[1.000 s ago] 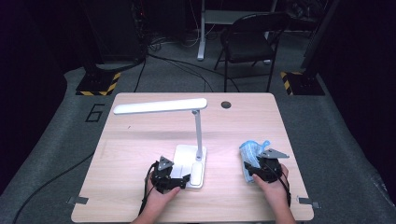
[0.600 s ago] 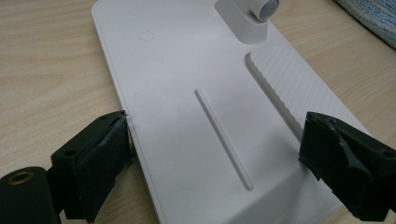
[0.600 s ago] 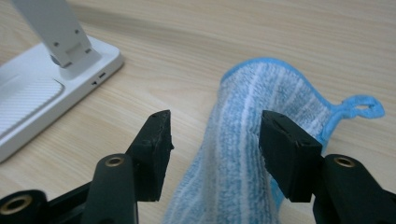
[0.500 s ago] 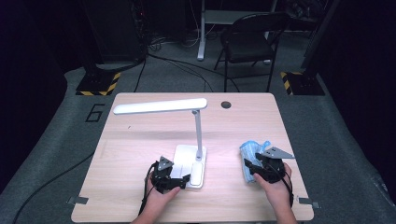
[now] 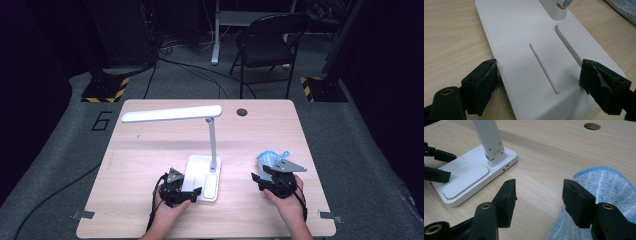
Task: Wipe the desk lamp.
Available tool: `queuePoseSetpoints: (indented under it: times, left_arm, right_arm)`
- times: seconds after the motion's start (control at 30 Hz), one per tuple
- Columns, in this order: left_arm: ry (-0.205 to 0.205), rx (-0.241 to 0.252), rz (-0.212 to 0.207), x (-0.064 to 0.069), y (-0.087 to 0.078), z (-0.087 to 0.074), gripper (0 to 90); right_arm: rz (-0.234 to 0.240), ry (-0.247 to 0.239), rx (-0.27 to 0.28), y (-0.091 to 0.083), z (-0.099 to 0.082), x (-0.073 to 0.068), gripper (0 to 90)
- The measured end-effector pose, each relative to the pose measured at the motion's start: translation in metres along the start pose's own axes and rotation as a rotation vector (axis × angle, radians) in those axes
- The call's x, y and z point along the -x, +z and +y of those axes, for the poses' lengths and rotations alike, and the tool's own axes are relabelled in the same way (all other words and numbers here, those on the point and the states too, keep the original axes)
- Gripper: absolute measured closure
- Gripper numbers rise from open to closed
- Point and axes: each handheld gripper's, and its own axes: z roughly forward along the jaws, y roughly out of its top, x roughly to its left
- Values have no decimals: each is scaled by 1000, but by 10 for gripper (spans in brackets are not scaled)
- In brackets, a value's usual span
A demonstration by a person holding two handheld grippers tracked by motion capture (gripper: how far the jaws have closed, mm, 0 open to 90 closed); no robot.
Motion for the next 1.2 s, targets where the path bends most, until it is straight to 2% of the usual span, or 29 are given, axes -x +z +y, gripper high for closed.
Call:
queuePoseSetpoints:
  times: [0.07, 0.1, 0.13, 0.2, 0.37, 0.4, 0.43, 0.53, 0.63, 0.8, 0.93, 1.0, 1.1, 1.13, 1.17, 1.2]
  left_arm:
    - [-7, 5, 4, 2, -1, -1, 160]
    - [10, -7, 4, 1, -2, 0, 161]
    - [3, -2, 9, 3, -2, -1, 163]
    - [19, -7, 12, 4, -3, -1, 165]
    - [17, -7, 6, 5, -7, -2, 175]
    - [21, -9, 5, 5, -8, -2, 182]
    - [12, -9, -2, 5, -8, -3, 198]
    - [19, -23, -31, 8, -9, -5, 242]
    - [27, -16, -41, 14, -7, -6, 249]
    - [52, -35, -63, 20, -7, -7, 256]
    - [56, -38, -79, 23, -5, -7, 261]
    - [74, -46, -87, 24, -5, -7, 262]
    - [82, -50, -121, 26, -3, -7, 262]
    - [87, -38, -123, 27, -2, -7, 264]
    - [86, -57, -141, 28, -3, -7, 267]
    - [81, -52, -144, 30, -2, -8, 267]
  right_arm:
    - [9, -10, -13, 4, -1, -4, 442]
    - [15, -15, -12, 6, -1, -6, 441]
    - [18, -22, -17, 8, -2, -8, 441]
    - [33, -23, -21, 12, -3, -12, 440]
    - [62, -57, -36, 24, -4, -25, 436]
    - [66, -52, -43, 25, -4, -28, 434]
    - [67, -57, -43, 28, -5, -30, 434]
    - [87, -59, -55, 34, -6, -36, 431]
    - [109, -70, -64, 40, -6, -40, 430]
    - [120, -97, -76, 45, -7, -45, 426]
    - [120, -88, -90, 50, -9, -49, 422]
    - [124, -87, -94, 52, -9, -51, 418]
    - [125, -92, -103, 56, -10, -52, 410]
    - [124, -78, -106, 58, -10, -53, 406]
    - [124, -79, -109, 59, -10, -54, 401]
    - [126, -73, -110, 61, -10, -54, 397]
